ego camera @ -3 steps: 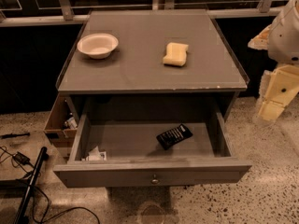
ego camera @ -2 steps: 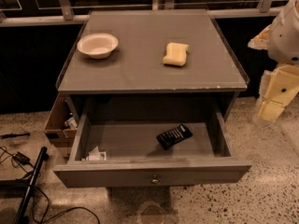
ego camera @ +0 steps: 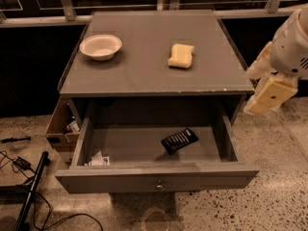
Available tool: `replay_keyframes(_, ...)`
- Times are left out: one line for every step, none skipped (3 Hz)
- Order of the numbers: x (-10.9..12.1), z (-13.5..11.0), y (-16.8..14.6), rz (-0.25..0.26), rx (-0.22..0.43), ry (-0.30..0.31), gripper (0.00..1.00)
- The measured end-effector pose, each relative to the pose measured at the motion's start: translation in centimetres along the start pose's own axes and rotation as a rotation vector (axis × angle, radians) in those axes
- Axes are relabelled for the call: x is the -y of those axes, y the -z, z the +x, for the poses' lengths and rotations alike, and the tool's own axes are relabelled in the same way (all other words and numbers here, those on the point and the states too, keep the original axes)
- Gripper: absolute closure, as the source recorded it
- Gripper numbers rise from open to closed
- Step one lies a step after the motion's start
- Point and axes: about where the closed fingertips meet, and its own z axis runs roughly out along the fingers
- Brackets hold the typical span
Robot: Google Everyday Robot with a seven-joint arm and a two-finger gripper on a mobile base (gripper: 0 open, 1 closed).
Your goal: Pick rxbar chocolate from top drawer and place on counter
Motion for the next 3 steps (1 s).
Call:
replay_keyframes(0.2,-0.3,-3.7,0.024,0.087,-0.048,0.66)
replay_keyframes(0.7,-1.1,-7.8,0.046,0.187,-0.092,0.89)
replay_keyframes(1.8,-2.3,-12.8,0.071,0.292,-0.148,1.0)
